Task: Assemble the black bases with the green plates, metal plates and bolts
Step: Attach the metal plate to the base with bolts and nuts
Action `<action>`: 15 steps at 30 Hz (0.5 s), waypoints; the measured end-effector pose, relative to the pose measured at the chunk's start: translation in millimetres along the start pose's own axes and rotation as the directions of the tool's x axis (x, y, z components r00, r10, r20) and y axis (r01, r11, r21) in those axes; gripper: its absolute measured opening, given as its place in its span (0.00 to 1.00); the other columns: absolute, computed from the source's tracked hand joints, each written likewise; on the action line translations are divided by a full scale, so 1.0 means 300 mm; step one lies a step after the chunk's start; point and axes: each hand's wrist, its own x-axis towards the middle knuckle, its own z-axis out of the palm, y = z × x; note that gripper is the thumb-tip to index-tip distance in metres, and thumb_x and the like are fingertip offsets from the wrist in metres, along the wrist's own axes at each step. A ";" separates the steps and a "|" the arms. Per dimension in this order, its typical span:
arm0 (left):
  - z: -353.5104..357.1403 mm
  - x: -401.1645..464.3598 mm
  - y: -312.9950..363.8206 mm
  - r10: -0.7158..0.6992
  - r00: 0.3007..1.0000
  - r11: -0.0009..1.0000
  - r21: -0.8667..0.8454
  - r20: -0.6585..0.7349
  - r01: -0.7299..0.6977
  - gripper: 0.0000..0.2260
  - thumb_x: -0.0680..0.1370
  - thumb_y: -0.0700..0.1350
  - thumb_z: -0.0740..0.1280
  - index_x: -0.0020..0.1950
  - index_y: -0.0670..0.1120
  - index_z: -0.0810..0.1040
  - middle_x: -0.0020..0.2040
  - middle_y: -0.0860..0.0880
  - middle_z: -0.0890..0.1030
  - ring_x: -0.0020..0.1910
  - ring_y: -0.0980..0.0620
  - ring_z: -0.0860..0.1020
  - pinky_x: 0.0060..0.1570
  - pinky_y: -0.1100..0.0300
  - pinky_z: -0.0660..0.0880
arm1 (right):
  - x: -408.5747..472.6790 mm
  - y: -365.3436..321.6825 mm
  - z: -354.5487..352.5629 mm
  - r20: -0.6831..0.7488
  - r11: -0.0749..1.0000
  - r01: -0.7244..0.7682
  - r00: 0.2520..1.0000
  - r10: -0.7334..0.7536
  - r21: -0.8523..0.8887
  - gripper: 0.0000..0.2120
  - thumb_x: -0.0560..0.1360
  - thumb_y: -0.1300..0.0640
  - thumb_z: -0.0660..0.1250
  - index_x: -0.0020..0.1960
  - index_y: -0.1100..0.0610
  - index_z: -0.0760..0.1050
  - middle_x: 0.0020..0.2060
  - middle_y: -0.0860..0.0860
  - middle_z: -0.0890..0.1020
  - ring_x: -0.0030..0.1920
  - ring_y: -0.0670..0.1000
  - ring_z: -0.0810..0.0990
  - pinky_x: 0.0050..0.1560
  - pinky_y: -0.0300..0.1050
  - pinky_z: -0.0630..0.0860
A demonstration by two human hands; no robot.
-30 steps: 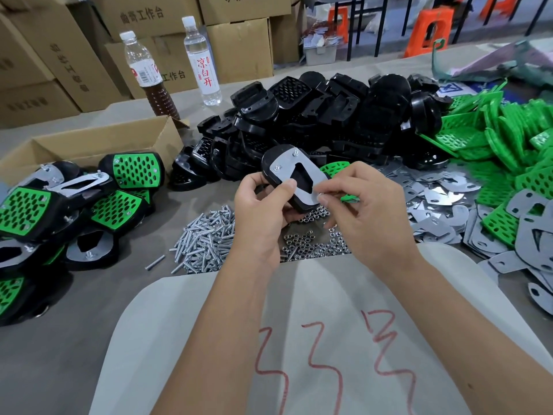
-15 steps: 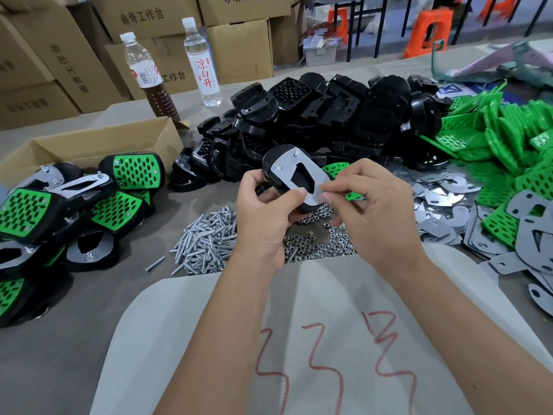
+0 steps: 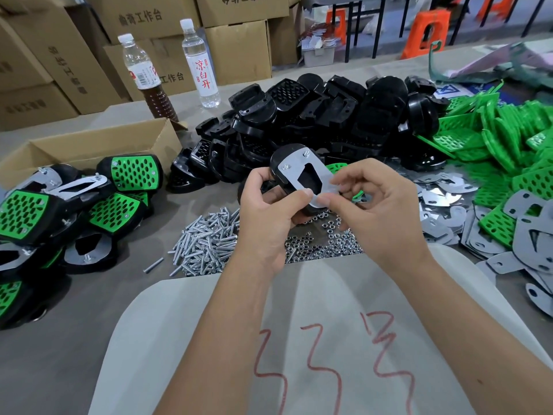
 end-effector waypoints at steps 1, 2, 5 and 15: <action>0.000 0.000 0.000 0.000 1.000 1.000 -0.007 0.002 0.000 0.16 0.75 0.30 0.72 0.57 0.43 0.73 0.48 0.38 0.86 0.42 0.43 0.84 0.41 0.52 0.82 | 0.000 -0.001 0.001 0.001 1.000 -0.011 1.000 0.011 0.024 0.07 0.71 0.62 0.82 0.44 0.56 0.84 0.41 0.52 0.80 0.41 0.58 0.78 0.31 0.59 0.80; 0.002 0.000 0.000 0.000 1.000 1.000 -0.020 0.001 0.000 0.16 0.76 0.30 0.72 0.57 0.43 0.73 0.48 0.38 0.86 0.41 0.44 0.84 0.39 0.53 0.82 | -0.001 0.000 0.002 0.007 0.999 -0.017 1.000 0.017 0.042 0.06 0.71 0.62 0.81 0.44 0.56 0.85 0.42 0.53 0.79 0.40 0.57 0.78 0.28 0.58 0.80; 0.012 -0.002 0.001 -0.011 0.999 0.996 -0.086 -0.039 0.008 0.15 0.77 0.30 0.71 0.59 0.42 0.73 0.47 0.40 0.85 0.37 0.46 0.84 0.34 0.53 0.82 | -0.004 0.004 0.003 0.010 0.995 -0.012 1.000 0.011 0.096 0.06 0.71 0.60 0.82 0.45 0.56 0.86 0.44 0.53 0.79 0.41 0.57 0.79 0.28 0.56 0.81; 0.010 0.016 -0.011 -0.014 0.988 0.987 -0.162 -0.155 -0.012 0.15 0.76 0.29 0.71 0.59 0.40 0.73 0.41 0.46 0.83 0.38 0.48 0.83 0.42 0.51 0.84 | -0.010 0.011 0.009 -0.006 0.999 0.025 1.000 -0.025 -0.030 0.09 0.73 0.56 0.79 0.51 0.53 0.84 0.47 0.49 0.78 0.46 0.53 0.80 0.33 0.59 0.81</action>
